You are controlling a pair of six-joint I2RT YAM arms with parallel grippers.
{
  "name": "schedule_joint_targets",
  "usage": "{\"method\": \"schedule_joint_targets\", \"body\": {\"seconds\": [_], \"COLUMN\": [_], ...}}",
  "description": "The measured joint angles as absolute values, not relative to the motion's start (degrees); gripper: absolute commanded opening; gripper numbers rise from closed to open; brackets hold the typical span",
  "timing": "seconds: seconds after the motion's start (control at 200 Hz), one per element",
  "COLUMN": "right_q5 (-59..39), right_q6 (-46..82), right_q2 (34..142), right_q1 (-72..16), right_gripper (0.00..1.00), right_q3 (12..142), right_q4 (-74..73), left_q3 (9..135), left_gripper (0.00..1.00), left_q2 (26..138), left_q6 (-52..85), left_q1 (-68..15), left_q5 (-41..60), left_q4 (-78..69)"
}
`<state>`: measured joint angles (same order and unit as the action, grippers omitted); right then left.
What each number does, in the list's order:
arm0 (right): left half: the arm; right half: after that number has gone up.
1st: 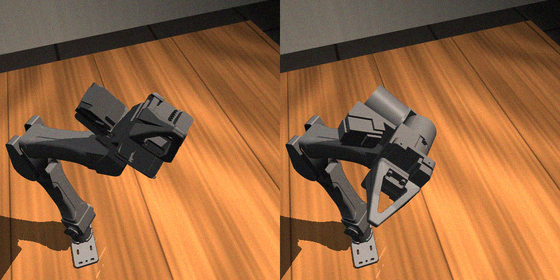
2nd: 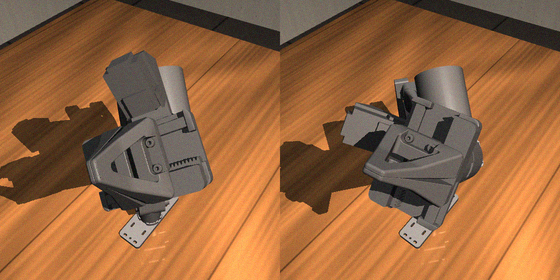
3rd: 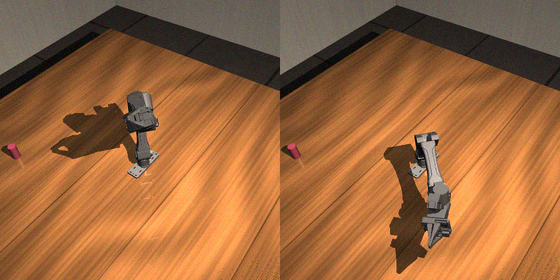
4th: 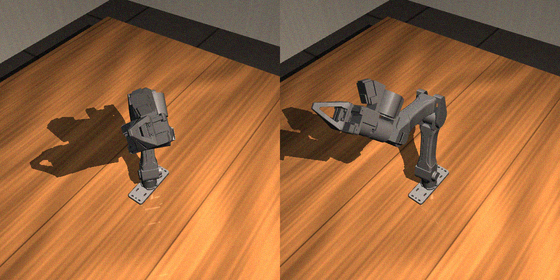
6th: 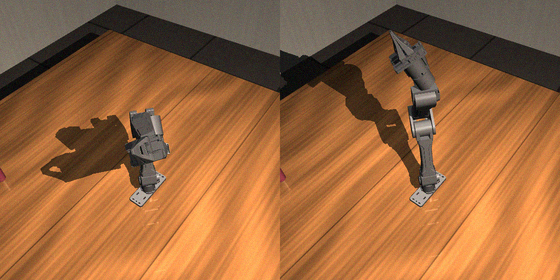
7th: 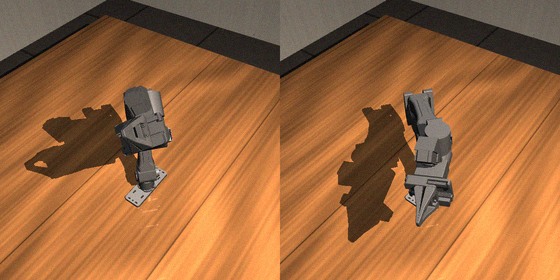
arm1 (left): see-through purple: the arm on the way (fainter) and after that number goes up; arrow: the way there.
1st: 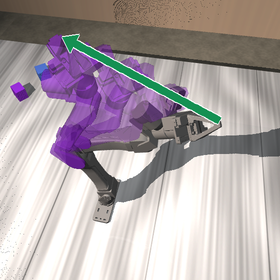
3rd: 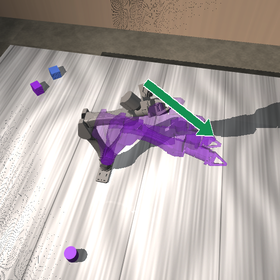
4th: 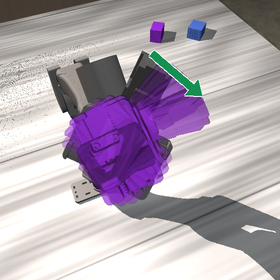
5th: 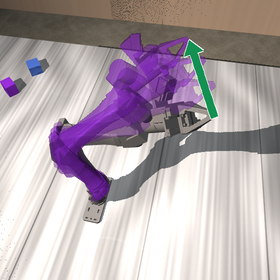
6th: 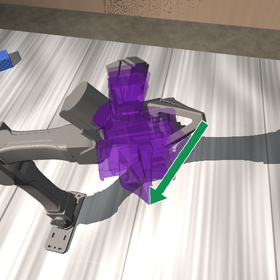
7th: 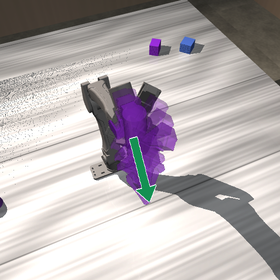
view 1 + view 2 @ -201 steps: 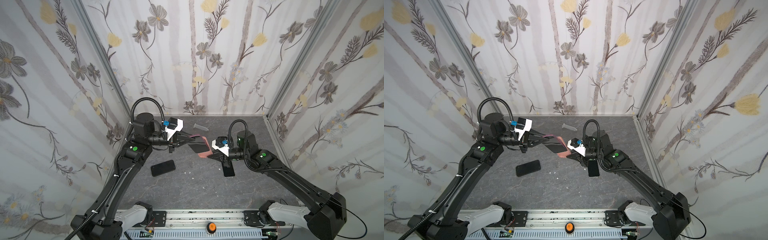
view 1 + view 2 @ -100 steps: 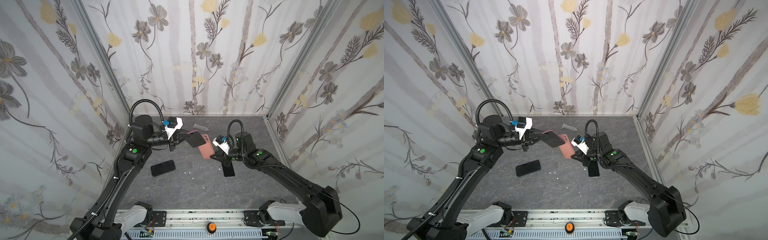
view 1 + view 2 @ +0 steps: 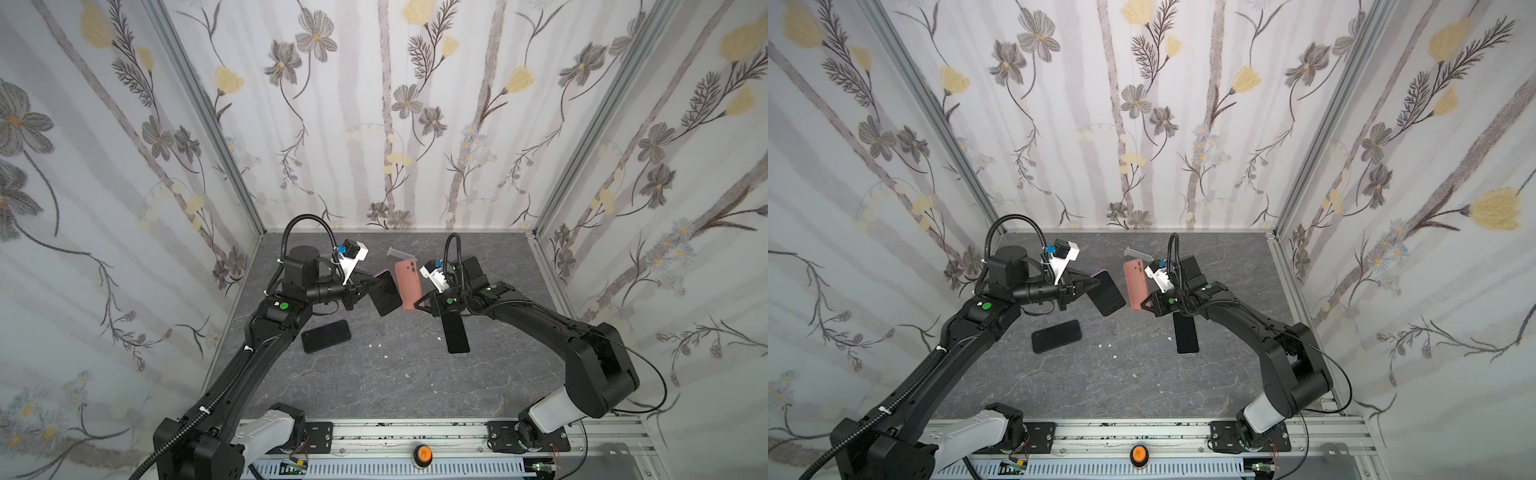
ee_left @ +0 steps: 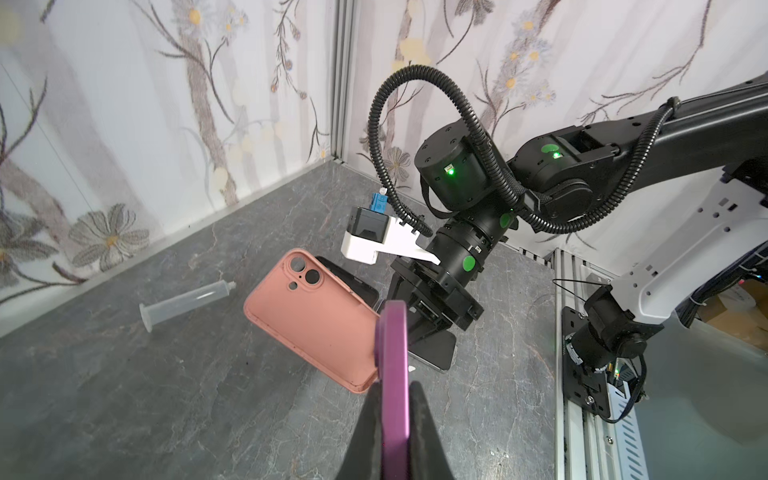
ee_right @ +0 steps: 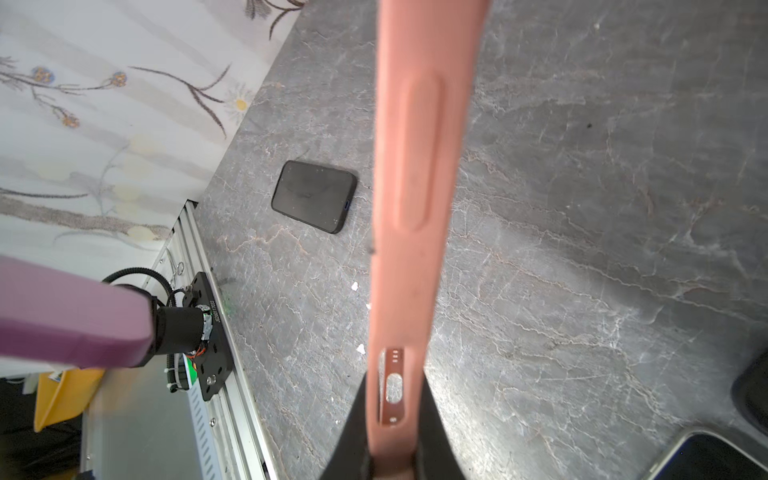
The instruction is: Take the phone out of the phone case
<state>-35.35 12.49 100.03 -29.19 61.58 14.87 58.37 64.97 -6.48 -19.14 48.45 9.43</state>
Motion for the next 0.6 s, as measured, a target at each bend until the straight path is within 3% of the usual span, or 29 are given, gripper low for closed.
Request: {"method": "schedule_joint_targets", "body": {"seconds": [0.6], "right_q5": [-29.2], "right_q6": [24.3], "right_q2": [113.1], "right_q1": [-26.6], "right_gripper": [0.00], "right_q3": [70.2], "right_q4": [21.6], "left_q3": [58.4], "left_gripper": [0.00], "left_q2": [77.2], "left_q6": [0.8], "left_q1": [-23.6], "left_q5": [45.2], "left_q4": [9.2]}}
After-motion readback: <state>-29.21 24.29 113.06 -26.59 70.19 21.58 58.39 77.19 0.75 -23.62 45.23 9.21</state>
